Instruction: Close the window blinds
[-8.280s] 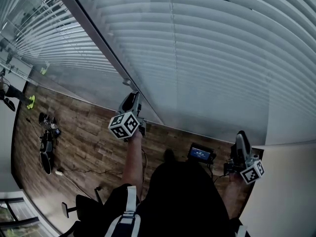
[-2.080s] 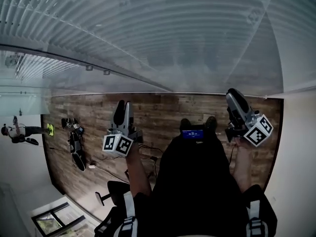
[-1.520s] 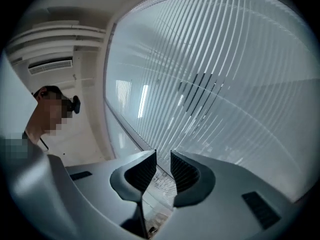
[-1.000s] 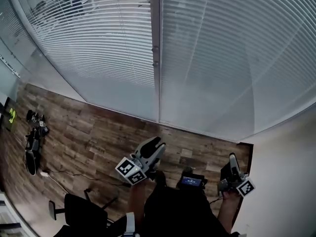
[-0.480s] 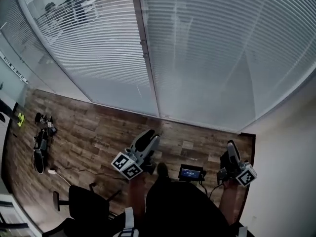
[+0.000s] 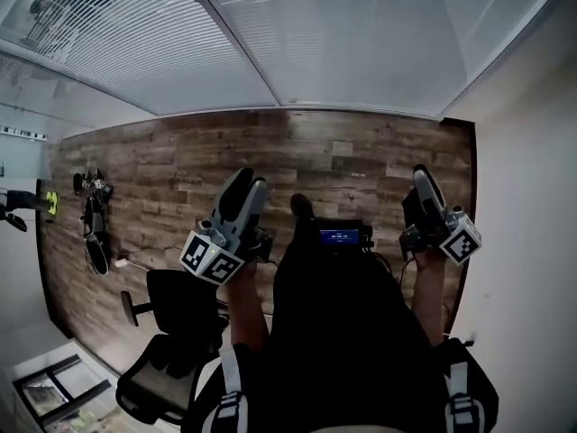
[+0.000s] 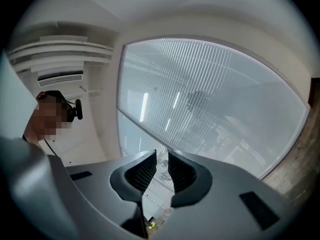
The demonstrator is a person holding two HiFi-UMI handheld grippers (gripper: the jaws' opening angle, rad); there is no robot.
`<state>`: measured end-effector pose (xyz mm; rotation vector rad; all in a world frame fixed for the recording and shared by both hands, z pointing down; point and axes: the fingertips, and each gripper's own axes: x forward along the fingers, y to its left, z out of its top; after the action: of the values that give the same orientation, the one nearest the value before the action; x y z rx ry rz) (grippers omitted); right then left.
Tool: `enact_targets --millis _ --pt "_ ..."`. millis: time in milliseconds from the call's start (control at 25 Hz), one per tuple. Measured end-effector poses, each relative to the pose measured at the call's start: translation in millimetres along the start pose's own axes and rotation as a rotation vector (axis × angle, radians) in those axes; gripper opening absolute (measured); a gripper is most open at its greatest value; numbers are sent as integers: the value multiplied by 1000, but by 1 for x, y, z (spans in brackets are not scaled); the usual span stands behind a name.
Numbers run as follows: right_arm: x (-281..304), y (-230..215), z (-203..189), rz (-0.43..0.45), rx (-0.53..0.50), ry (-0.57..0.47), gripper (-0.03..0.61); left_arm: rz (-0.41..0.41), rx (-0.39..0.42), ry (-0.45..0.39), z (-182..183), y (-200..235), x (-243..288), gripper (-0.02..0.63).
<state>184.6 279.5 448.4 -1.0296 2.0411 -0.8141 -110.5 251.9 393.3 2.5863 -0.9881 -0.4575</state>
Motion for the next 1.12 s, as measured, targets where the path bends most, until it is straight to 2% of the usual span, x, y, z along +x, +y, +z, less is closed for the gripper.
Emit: enact_targets --millis 120,280,400,840,1000,1120 --pt "0 4 2 10 -20 -4 74 2 4 8 -1 -3 -1 150" --pt "2 9 25 16 25 -41 74 -30 1 12 2 -14 23 150" --pt "-10 0 36 7 -15 -48 74 -65 -13 10 -9 -21 37 150" --pt "18 47 -20 -65 -90 -16 74 -104 -104 -5 13 21 -10 150" --pt "5 38 -31 -108 -137 14 66 -134 -153 -5 -9 30 -5 150" --pt "-4 41 -51 -141 -135 24 48 -151 -192 -13 -19 36 -18 149"
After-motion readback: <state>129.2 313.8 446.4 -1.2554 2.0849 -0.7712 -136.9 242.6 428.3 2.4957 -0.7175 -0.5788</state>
